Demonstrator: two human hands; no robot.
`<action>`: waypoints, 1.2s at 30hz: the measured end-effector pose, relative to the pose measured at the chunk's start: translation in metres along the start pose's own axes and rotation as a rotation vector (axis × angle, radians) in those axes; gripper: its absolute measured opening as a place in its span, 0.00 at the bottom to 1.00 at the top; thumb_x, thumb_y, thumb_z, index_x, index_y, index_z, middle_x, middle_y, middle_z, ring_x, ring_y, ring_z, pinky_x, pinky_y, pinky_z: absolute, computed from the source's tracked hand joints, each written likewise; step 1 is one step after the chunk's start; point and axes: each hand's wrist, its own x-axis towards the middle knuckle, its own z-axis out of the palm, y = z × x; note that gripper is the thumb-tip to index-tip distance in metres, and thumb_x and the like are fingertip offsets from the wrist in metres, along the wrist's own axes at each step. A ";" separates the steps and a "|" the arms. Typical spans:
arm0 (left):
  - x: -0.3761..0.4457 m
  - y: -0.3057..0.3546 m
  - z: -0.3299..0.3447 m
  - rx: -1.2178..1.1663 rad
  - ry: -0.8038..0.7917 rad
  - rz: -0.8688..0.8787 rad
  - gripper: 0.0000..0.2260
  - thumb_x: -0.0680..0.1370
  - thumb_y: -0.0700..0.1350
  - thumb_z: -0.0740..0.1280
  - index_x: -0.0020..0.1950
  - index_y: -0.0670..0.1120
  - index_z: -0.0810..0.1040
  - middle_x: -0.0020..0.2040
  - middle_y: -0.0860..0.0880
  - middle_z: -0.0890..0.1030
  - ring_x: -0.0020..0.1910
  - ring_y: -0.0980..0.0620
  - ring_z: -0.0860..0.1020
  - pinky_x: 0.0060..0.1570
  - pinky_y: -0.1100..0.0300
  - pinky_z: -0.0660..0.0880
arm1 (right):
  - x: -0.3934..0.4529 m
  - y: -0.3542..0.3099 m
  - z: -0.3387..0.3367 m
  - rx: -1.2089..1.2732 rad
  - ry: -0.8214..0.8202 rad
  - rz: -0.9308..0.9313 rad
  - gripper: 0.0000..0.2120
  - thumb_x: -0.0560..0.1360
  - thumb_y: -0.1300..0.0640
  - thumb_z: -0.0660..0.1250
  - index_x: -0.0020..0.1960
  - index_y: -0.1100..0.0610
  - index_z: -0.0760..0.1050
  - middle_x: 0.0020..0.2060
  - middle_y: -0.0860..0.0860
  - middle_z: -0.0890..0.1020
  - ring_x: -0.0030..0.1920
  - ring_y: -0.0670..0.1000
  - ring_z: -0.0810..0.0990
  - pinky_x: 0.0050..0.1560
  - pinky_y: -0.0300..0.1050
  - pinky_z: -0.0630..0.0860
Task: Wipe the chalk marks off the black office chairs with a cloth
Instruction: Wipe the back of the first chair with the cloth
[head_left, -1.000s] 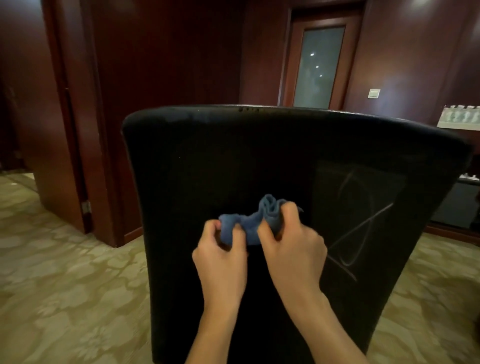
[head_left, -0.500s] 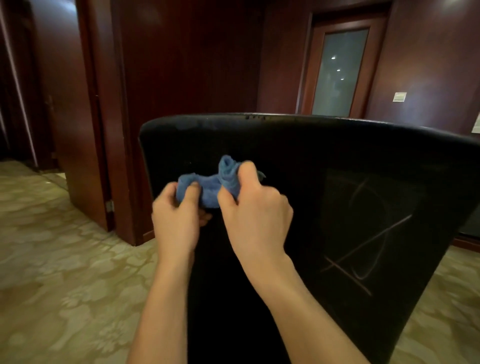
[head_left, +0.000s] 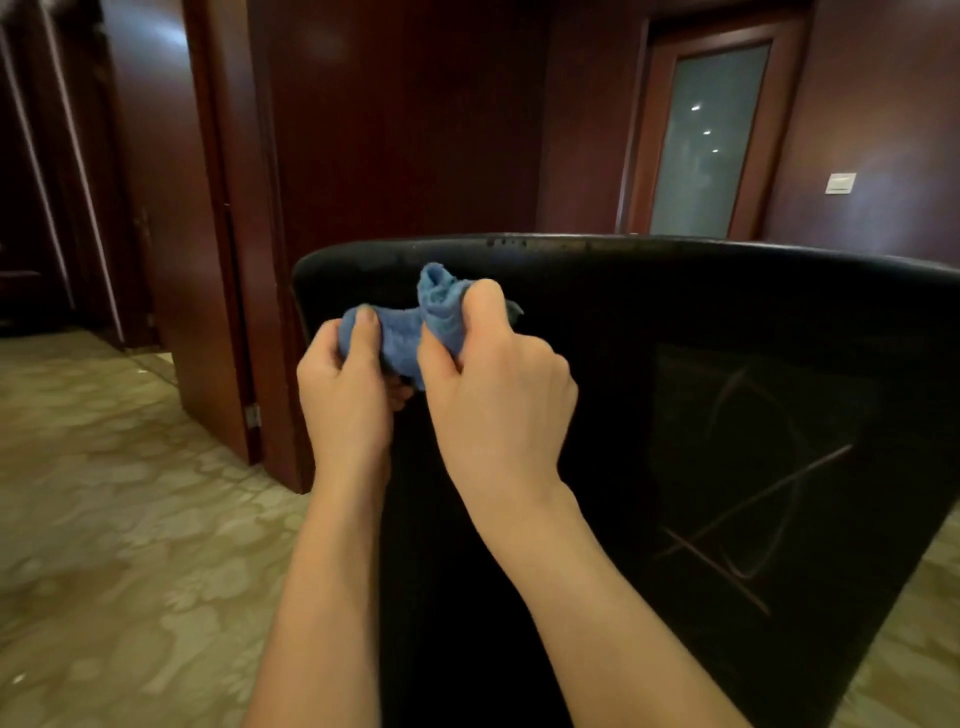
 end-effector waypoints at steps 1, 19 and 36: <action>0.001 -0.003 -0.001 -0.013 -0.003 -0.036 0.10 0.83 0.47 0.63 0.43 0.48 0.77 0.41 0.46 0.80 0.37 0.53 0.78 0.32 0.62 0.75 | 0.000 -0.001 0.002 0.003 -0.023 0.002 0.11 0.75 0.50 0.71 0.48 0.55 0.72 0.32 0.51 0.81 0.30 0.54 0.81 0.29 0.45 0.75; -0.105 0.018 0.062 -0.261 -0.211 -0.134 0.05 0.80 0.45 0.68 0.55 0.48 0.79 0.50 0.46 0.85 0.48 0.48 0.85 0.42 0.57 0.81 | -0.002 0.073 -0.070 0.021 0.232 0.082 0.09 0.74 0.49 0.66 0.45 0.55 0.73 0.30 0.48 0.80 0.29 0.52 0.80 0.31 0.52 0.78; -0.146 -0.044 0.055 0.086 -0.234 -0.198 0.05 0.77 0.44 0.70 0.48 0.55 0.79 0.45 0.59 0.83 0.44 0.59 0.83 0.39 0.62 0.80 | -0.073 0.128 -0.066 0.180 0.006 0.424 0.05 0.73 0.49 0.67 0.43 0.50 0.73 0.29 0.44 0.78 0.31 0.42 0.80 0.33 0.43 0.79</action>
